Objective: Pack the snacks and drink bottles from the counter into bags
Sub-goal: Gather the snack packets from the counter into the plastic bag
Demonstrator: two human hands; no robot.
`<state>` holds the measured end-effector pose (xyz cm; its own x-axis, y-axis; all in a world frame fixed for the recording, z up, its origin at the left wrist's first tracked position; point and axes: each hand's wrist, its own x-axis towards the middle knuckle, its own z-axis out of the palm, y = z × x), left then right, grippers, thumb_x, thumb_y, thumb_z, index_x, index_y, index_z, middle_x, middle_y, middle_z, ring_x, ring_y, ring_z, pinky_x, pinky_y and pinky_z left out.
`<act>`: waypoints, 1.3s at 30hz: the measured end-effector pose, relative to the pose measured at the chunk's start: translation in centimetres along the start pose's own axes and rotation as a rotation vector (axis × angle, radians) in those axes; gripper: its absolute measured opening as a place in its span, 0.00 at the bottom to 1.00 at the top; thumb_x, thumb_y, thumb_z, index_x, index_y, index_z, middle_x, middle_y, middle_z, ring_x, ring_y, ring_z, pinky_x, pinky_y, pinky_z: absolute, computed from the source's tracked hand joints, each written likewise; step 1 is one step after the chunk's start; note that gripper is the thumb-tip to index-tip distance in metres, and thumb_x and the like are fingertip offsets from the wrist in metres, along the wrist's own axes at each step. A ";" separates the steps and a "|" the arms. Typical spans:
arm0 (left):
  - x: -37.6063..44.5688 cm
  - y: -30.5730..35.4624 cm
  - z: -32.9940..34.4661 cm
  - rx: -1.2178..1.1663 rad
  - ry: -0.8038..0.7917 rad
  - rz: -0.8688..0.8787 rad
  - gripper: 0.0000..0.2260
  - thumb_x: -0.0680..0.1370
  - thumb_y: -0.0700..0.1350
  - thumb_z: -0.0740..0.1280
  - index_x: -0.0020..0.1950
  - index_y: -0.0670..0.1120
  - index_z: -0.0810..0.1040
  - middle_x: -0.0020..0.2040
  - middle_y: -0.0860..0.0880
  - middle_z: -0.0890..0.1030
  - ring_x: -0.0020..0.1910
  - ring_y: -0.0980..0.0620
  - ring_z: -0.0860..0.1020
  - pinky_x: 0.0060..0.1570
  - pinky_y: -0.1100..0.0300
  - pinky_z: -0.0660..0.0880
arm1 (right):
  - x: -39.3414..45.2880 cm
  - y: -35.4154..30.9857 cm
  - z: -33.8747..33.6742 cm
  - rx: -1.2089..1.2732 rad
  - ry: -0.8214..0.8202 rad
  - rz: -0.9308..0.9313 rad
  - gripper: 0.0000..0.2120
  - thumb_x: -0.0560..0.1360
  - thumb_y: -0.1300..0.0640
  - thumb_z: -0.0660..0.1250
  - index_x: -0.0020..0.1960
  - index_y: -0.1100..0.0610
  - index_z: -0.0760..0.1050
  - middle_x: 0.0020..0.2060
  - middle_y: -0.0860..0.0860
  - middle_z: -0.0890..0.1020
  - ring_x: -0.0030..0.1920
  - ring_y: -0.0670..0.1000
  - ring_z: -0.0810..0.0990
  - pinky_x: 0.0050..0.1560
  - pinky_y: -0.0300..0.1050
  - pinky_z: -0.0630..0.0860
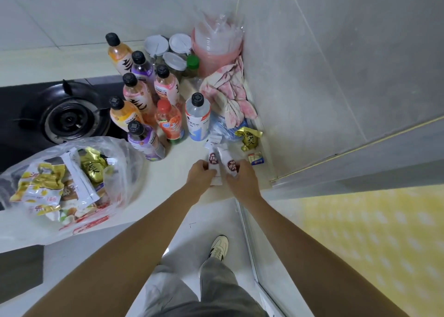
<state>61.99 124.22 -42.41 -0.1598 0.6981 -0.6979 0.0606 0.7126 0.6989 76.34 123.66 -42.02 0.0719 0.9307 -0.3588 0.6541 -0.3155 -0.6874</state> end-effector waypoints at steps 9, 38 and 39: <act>-7.3 -6.5 -8.3 -0.002 0.039 -0.007 0.05 0.77 0.37 0.66 0.50 0.44 0.74 0.51 0.41 0.81 0.48 0.43 0.80 0.43 0.49 0.79 | -5.8 -3.6 4.8 0.040 -0.139 -0.018 0.10 0.72 0.57 0.70 0.51 0.54 0.72 0.42 0.50 0.81 0.43 0.55 0.82 0.44 0.62 0.82; -9.1 -9.8 -35.1 0.290 0.563 0.079 0.13 0.78 0.52 0.69 0.57 0.47 0.73 0.53 0.49 0.80 0.52 0.46 0.78 0.50 0.50 0.78 | -10.3 -25.7 23.3 -0.436 -0.144 -0.397 0.21 0.75 0.63 0.69 0.67 0.60 0.69 0.57 0.55 0.77 0.56 0.56 0.78 0.46 0.46 0.72; -9.1 -9.8 -35.1 0.309 0.558 0.097 0.14 0.78 0.52 0.69 0.58 0.46 0.73 0.55 0.48 0.79 0.54 0.45 0.78 0.50 0.49 0.77 | -10.3 -25.6 23.4 -0.457 -0.128 -0.425 0.22 0.75 0.62 0.70 0.68 0.60 0.69 0.61 0.55 0.75 0.59 0.56 0.77 0.49 0.46 0.74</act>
<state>28.24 108.42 -37.43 -0.6230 0.6785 -0.3893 0.3679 0.6933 0.6197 41.30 117.78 -35.50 -0.3367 0.9187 -0.2065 0.8631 0.2135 -0.4577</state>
